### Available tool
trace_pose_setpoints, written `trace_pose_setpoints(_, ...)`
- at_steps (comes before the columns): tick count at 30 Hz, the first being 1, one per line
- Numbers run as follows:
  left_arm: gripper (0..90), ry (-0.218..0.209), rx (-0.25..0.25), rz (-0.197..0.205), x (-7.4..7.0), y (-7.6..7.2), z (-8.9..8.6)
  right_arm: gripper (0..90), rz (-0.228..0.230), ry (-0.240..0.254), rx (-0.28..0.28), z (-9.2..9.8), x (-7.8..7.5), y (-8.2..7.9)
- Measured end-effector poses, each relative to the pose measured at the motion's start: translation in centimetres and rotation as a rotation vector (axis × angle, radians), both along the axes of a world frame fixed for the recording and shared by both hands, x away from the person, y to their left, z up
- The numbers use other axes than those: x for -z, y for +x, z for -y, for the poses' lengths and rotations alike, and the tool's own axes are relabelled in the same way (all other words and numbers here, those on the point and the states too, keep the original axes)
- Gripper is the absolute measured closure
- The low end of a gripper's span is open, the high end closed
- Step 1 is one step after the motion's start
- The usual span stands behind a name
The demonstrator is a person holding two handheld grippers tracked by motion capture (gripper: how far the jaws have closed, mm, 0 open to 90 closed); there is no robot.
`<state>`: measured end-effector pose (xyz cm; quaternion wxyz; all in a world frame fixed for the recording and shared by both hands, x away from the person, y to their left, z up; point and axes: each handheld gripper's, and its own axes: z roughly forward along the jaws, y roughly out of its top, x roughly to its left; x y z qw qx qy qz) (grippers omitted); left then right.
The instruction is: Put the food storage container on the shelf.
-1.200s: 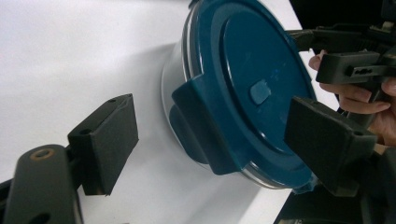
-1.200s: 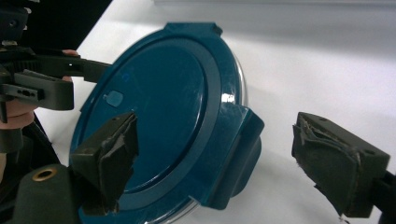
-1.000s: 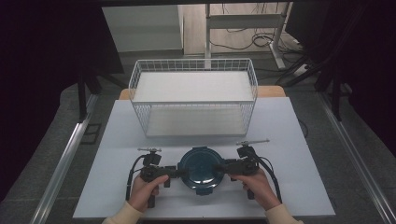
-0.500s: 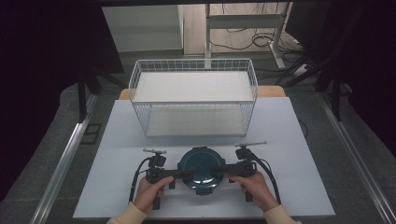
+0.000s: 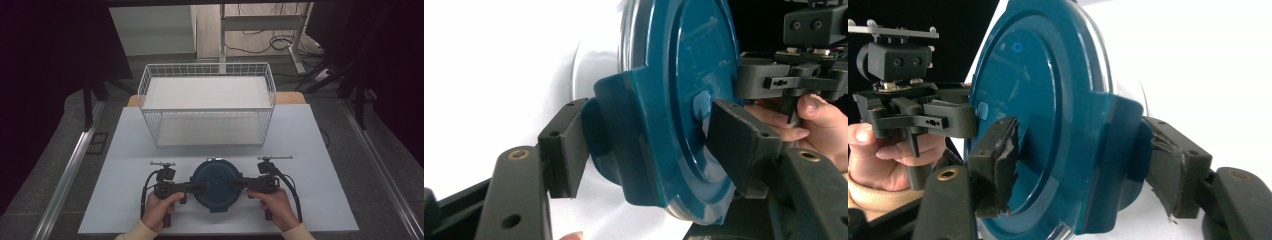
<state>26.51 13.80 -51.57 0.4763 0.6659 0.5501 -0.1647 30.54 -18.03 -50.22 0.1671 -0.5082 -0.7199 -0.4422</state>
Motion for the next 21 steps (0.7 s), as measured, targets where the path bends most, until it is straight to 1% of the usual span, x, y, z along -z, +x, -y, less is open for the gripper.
trace_pose_setpoints(7, 37.2, 0.008, -0.007, 0.024, -0.4, -0.3, 0.0, 39.2, 0.012, 0.009, 0.002, 0.3, -0.5, -0.3)
trace_pose_setpoints(8, 38.3, 0.012, -0.004, 0.038, -0.6, -0.4, -0.1, 40.1, 0.028, 0.01, -0.001, 0.3, -0.7, -0.4)
trace_pose_setpoints(11, 39.1, 0.018, -0.006, 0.043, -0.8, -0.6, -0.2, 40.8, 0.04, 0.007, -0.008, 0.3, -0.9, -0.5)
trace_pose_setpoints(12, 39.4, 0.024, -0.006, 0.051, -1.0, -0.8, -0.1, 41.1, 0.065, 0.003, -0.014, 0.2, -1.2, -0.7)
trace_pose_setpoints(13, 39.3, 0.024, -0.006, 0.051, -1.0, -0.8, -0.1, 41.1, 0.065, 0.003, -0.014, 0.2, -1.2, -0.7)
trace_pose_setpoints(15, 39.4, 0.021, -0.008, 0.057, -1.3, -1.0, -0.1, 41.1, 0.084, -0.001, -0.02, 0.2, -1.5, -0.8)
trace_pose_setpoints(16, 39.5, 0.023, -0.005, 0.064, -1.5, -1.0, -0.1, 41.1, 0.102, -0.004, -0.026, 0.2, -1.8, -0.9)
trace_pose_setpoints(17, 39.5, 0.022, -0.004, 0.068, -1.6, -1.1, -0.1, 41.1, 0.102, -0.004, -0.026, 0.2, -1.8, -0.9)
trace_pose_setpoints(21, 39.6, 0.03, 0.002, 0.096, -2.3, -1.4, -0.1, 41.1, 0.133, -0.004, -0.036, 0.2, -2.5, -1.2)
